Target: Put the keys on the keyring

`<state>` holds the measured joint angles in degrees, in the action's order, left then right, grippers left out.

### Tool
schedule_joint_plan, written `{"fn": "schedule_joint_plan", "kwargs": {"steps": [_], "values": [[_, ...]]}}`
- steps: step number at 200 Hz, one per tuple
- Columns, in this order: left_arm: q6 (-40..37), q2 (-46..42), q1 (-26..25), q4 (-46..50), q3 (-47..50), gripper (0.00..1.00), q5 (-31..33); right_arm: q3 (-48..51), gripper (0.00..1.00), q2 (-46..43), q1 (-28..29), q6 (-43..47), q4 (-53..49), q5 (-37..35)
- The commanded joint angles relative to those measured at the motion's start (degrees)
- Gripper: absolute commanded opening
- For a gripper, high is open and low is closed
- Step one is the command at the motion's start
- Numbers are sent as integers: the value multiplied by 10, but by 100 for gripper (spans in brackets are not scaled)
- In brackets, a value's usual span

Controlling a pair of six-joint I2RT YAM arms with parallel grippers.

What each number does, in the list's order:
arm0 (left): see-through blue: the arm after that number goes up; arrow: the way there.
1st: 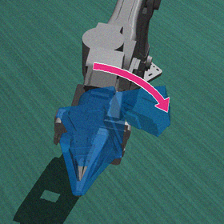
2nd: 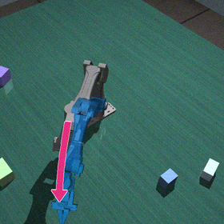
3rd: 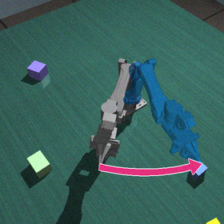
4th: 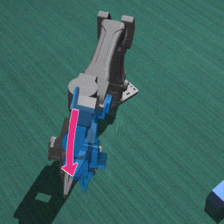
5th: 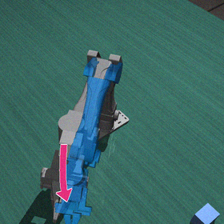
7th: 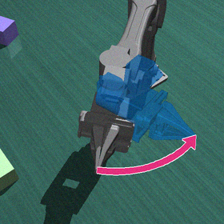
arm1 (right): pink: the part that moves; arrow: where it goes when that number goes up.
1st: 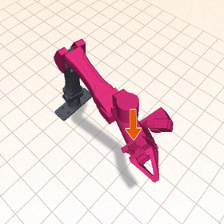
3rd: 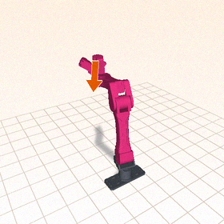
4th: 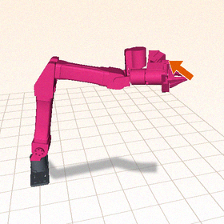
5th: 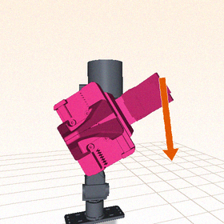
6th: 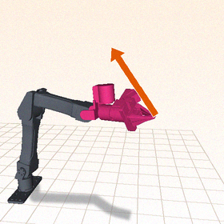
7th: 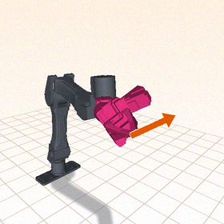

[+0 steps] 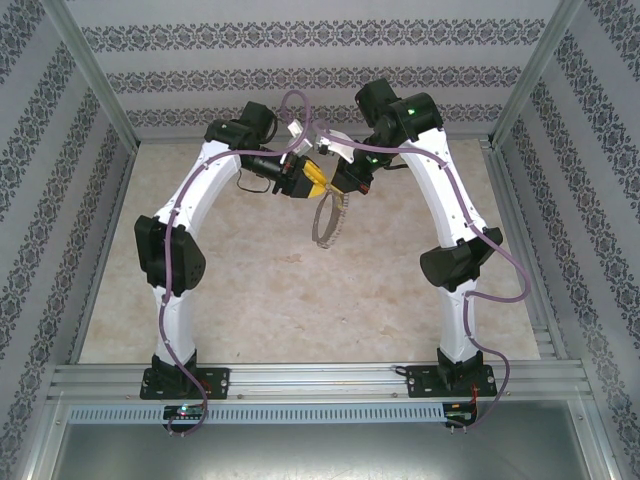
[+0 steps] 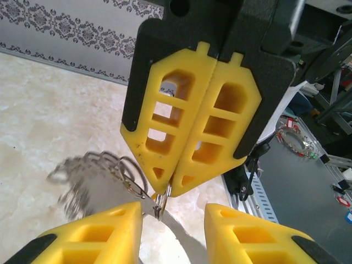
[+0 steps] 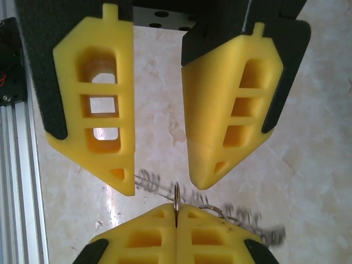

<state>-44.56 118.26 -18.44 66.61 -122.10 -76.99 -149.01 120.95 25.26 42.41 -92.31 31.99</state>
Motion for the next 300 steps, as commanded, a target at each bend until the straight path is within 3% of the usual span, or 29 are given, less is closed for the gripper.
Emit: {"fn": "schedule_joint_plan", "kwargs": {"steps": [1,71,141,209,246,265,300], "values": [[1,7,-12,-8,-10,34,-16,4,0,-23,3,7,-5,25],[42,-1,-13,-76,10,34,-21,39,0,-46,-8,-2,26,45],[34,-1,-13,-69,0,24,-55,73,0,-72,-19,-15,69,65],[27,4,-16,-61,-14,25,-73,79,0,-72,-19,-15,72,66],[23,7,-21,-57,-23,12,-76,77,0,-71,-19,-16,74,65],[20,8,-23,-55,-25,0,-83,77,0,-70,-19,-15,73,66],[25,10,-31,-62,-26,0,-84,79,3,-72,-20,-24,83,64]]}}
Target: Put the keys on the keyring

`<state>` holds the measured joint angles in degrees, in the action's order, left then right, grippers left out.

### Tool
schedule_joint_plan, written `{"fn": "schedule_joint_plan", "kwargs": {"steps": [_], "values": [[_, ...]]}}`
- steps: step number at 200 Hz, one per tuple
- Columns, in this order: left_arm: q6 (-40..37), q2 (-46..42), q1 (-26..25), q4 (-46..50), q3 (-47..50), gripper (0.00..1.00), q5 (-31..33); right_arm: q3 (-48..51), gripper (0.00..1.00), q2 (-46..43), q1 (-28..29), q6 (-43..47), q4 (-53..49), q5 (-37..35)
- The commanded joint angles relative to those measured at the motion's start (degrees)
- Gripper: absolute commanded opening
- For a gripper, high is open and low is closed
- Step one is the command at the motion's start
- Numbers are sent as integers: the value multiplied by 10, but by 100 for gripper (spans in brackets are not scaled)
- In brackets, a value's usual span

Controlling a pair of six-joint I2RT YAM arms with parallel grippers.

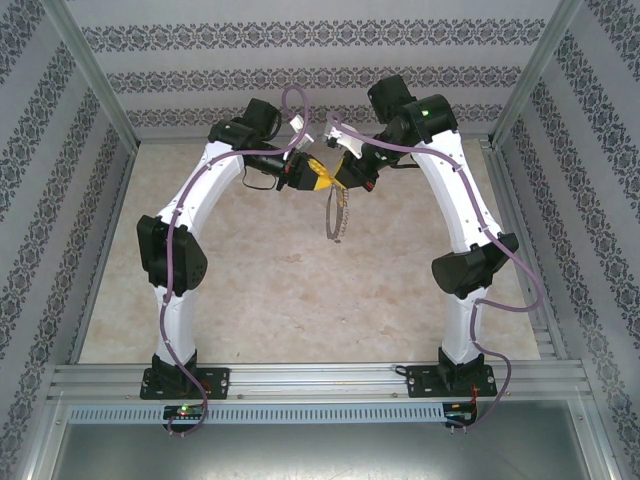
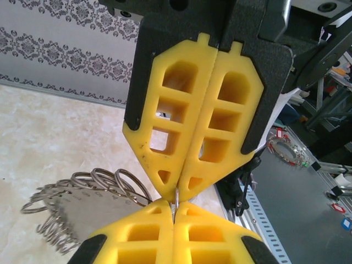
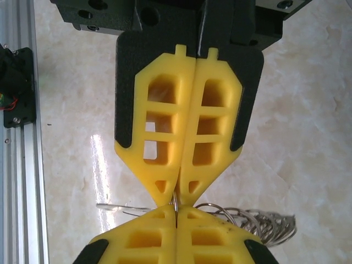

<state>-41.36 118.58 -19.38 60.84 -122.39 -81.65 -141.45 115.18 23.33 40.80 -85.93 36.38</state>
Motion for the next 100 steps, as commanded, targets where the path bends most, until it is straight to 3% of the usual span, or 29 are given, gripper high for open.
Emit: {"fn": "schedule_joint_plan", "kwargs": {"steps": [1,13,23,44,70,85,100], "values": [[-6,7,-22,-5,-23,0,-38,4,5,-15,-1,-9,20,20],[5,7,-22,-16,-22,0,-37,13,24,-23,-7,-23,35,16],[10,7,-22,-22,-22,0,-33,42,32,-44,-17,-42,62,26],[17,5,-22,-31,-22,0,-31,150,39,-114,-41,-91,153,53],[33,4,-22,-45,-24,0,-21,376,43,-246,-79,-221,384,91],[37,3,-22,-50,-25,0,-22,513,45,-313,-91,-317,551,85],[44,3,-22,-57,-27,0,-20,612,45,-364,-91,-363,642,40]]}}
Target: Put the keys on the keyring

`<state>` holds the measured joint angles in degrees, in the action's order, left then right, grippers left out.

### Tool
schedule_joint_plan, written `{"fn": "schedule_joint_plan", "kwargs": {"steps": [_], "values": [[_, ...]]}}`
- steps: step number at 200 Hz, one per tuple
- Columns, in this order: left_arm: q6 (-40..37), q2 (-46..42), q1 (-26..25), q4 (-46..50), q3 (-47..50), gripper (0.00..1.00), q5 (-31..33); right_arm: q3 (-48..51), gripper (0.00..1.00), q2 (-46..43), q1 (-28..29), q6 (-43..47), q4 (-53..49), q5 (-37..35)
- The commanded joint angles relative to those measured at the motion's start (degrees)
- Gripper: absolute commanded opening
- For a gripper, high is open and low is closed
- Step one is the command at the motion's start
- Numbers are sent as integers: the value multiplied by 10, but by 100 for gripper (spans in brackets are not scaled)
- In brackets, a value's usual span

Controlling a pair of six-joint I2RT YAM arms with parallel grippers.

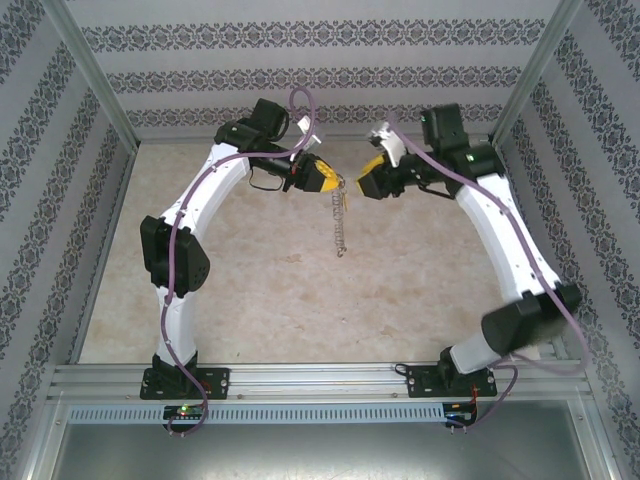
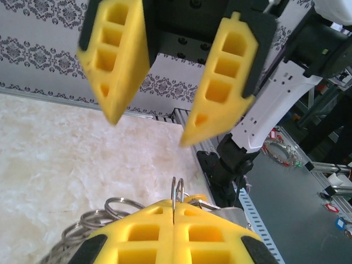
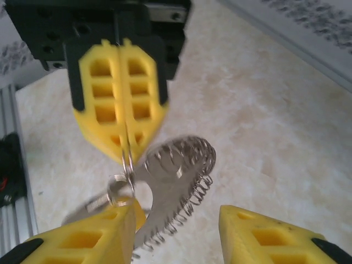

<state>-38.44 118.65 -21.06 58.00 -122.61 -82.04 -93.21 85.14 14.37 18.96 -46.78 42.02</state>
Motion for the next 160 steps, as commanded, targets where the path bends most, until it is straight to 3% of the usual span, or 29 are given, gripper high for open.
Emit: {"fn": "schedule_joint_plan", "kwargs": {"steps": [1,47,106,160], "values": [[15,3,-5,-29,-25,0,-16,134,45,-65,-2,-146,256,-19],[22,3,-4,-32,-31,0,-11,288,46,-124,36,-187,360,-21],[32,4,-4,-38,-40,0,-7,300,47,-115,75,-183,384,-56],[34,4,-5,-39,-39,0,-4,289,51,-115,86,-159,349,-37]]}}
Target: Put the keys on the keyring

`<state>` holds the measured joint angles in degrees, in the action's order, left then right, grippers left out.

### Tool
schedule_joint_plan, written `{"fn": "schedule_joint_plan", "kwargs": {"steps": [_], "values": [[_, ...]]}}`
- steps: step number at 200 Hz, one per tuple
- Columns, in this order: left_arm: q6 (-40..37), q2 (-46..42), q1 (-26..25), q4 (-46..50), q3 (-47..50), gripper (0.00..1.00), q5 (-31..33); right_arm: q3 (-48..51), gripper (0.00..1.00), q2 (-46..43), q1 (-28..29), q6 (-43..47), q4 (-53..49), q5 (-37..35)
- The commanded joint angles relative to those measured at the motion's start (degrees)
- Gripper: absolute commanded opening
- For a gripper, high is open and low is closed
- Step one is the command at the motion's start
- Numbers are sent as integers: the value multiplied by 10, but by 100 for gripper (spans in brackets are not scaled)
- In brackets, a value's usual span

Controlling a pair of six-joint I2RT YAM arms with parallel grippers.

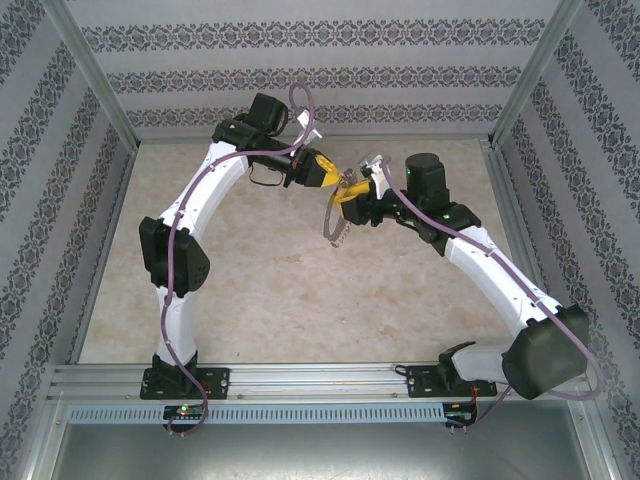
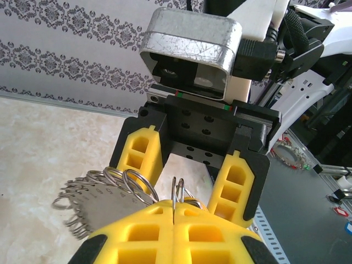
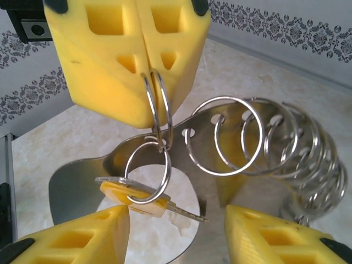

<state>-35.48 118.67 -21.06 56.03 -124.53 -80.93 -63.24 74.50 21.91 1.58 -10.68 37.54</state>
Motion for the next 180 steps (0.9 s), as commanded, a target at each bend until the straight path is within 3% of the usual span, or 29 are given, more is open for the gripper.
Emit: {"fn": "schedule_joint_plan", "kwargs": {"steps": [1,54,103,119,180], "values": [[5,3,-4,-19,-20,0,-15,-11,52,-9,11,15,-14,8],[5,3,-4,-21,-21,0,-13,6,56,-24,13,19,-20,-14],[5,3,-4,-18,-21,0,-13,-5,51,-1,13,12,9,-47],[5,3,-4,-18,-21,0,-13,-11,44,7,13,12,11,-45],[10,3,-4,-24,-21,0,-13,-10,2,7,16,14,0,-30]]}}
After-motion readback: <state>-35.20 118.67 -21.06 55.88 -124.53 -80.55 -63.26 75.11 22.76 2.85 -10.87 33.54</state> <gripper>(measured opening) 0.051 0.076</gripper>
